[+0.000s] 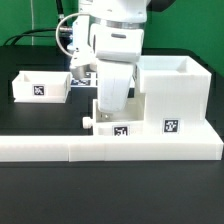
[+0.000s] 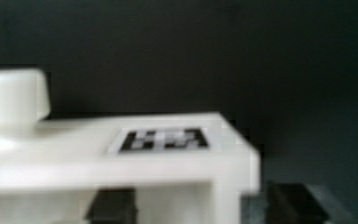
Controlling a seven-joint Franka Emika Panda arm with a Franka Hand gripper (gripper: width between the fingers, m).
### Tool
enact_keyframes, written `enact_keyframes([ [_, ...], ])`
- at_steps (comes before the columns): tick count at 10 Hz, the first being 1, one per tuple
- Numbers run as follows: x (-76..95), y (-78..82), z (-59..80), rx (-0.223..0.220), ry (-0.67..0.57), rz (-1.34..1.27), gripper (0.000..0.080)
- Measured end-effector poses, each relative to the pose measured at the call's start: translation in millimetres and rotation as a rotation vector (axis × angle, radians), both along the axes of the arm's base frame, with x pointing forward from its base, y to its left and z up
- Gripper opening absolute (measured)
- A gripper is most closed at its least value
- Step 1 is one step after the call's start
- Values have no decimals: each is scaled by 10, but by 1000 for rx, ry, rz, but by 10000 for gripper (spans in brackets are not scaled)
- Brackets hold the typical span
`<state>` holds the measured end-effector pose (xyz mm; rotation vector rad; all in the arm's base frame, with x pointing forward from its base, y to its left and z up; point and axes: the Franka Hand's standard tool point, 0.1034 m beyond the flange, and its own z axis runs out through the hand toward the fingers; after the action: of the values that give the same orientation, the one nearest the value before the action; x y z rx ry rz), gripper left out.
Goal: Assemble drawer
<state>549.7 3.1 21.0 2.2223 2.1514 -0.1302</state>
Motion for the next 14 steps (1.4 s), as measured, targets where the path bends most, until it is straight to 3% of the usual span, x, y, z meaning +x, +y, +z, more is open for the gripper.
enact_keyframes([
  [1, -1, 19, 64, -2, 10, 1, 531],
  [2, 8, 23, 127, -3, 11, 1, 628],
  [4, 35, -61, 268, -5, 2, 18, 643],
  [5, 41, -187, 298, -8, 5, 43, 643],
  [7, 33, -353, 299, -11, 9, 43, 649],
  [9, 30, -376, 293, -10, 10, 39, 649],
  [12, 4, -652, 284, 58, 14, 57, 649],
  [14, -36, -812, 147, 121, 30, 70, 649],
])
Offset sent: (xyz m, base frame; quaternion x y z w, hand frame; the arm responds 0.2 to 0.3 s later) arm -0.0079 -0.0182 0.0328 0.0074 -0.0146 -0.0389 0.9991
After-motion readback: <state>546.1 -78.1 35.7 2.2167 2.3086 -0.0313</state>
